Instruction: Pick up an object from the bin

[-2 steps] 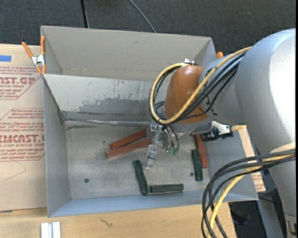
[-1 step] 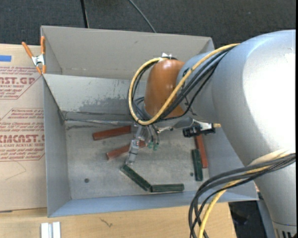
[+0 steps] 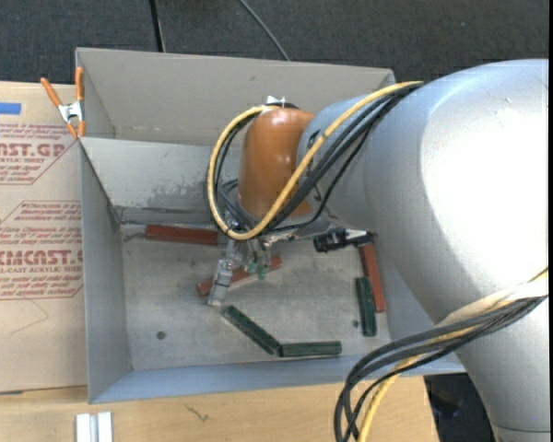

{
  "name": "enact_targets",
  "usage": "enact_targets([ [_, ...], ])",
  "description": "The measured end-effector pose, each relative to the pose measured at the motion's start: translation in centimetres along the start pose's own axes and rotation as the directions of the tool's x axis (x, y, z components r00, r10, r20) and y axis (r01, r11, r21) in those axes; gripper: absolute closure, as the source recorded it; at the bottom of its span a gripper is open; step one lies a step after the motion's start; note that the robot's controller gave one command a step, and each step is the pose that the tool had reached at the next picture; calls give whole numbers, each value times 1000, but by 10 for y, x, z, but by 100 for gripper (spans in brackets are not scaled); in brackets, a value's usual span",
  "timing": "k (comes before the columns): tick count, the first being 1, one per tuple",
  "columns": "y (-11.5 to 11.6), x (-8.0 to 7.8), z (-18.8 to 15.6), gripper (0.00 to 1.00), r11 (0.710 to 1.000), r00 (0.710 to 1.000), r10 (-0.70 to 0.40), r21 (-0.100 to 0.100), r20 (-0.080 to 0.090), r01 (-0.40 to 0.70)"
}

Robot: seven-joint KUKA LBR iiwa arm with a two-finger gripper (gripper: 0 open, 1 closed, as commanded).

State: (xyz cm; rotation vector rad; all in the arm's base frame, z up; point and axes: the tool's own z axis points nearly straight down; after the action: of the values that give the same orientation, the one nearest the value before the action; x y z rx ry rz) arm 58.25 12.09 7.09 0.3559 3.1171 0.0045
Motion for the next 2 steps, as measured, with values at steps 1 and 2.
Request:
enact_targets([
  [1, 30, 8, 0, 0, 999, 999, -47, 3, 0, 47],
  [2, -11, 41, 0, 0, 990, 990, -143, -1, -1, 143],
])
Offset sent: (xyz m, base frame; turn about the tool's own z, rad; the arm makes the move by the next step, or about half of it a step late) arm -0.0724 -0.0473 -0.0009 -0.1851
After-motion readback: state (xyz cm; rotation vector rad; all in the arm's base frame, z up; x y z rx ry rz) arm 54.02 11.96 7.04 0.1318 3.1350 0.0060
